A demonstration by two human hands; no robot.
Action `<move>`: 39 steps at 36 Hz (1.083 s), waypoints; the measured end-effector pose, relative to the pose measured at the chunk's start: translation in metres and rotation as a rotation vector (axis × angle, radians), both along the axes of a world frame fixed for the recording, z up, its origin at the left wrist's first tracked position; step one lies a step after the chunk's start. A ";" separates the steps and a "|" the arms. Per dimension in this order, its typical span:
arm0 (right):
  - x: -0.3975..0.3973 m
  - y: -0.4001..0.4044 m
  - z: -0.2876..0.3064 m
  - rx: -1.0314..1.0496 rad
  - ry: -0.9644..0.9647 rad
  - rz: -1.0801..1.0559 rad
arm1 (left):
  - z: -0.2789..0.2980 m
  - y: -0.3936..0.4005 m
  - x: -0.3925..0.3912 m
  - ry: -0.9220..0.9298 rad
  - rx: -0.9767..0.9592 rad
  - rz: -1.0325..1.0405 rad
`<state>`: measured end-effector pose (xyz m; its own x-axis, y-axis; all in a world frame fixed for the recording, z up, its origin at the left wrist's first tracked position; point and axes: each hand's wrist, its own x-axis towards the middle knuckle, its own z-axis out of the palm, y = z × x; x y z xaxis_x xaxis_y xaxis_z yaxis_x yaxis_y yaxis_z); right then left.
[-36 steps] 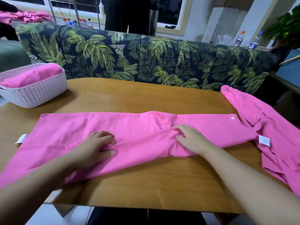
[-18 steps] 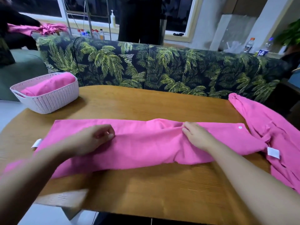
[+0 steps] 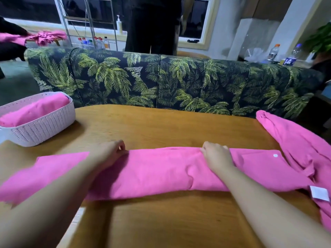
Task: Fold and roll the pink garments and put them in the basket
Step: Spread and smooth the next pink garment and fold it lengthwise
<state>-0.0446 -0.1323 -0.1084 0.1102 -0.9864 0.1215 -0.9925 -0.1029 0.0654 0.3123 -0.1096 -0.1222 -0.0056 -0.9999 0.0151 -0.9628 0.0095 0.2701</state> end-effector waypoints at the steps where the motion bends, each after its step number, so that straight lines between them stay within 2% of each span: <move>1: 0.000 0.000 -0.003 0.004 0.011 -0.007 | -0.004 0.001 0.002 -0.025 -0.025 0.001; 4: 0.003 0.000 -0.006 -0.023 0.004 -0.013 | -0.003 0.009 0.004 -0.049 -0.092 0.030; 7: 0.019 0.004 0.003 -0.055 -0.065 0.039 | 0.000 0.016 0.017 -0.070 -0.080 0.041; 12: 0.083 0.020 0.027 0.101 -0.233 0.284 | 0.011 0.033 0.053 -0.126 0.011 0.116; 16: 0.136 0.030 0.023 0.237 -0.205 0.419 | 0.025 0.053 0.084 -0.184 0.058 0.210; 21: 0.181 0.032 0.011 0.262 -0.197 0.431 | 0.030 0.080 0.136 -0.147 0.140 0.328; 25: 0.203 0.029 0.011 0.279 -0.214 0.439 | 0.044 0.108 0.143 -0.157 0.051 0.367; 31: 0.226 0.022 0.014 0.285 -0.169 0.431 | 0.035 0.119 0.155 0.257 -0.032 0.560; 35: 0.245 0.021 0.012 0.324 -0.225 0.457 | 0.031 0.121 0.156 0.387 -0.034 0.558; 39: 0.266 0.025 0.010 0.359 -0.280 0.483 | 0.032 0.132 0.153 0.411 -0.054 0.564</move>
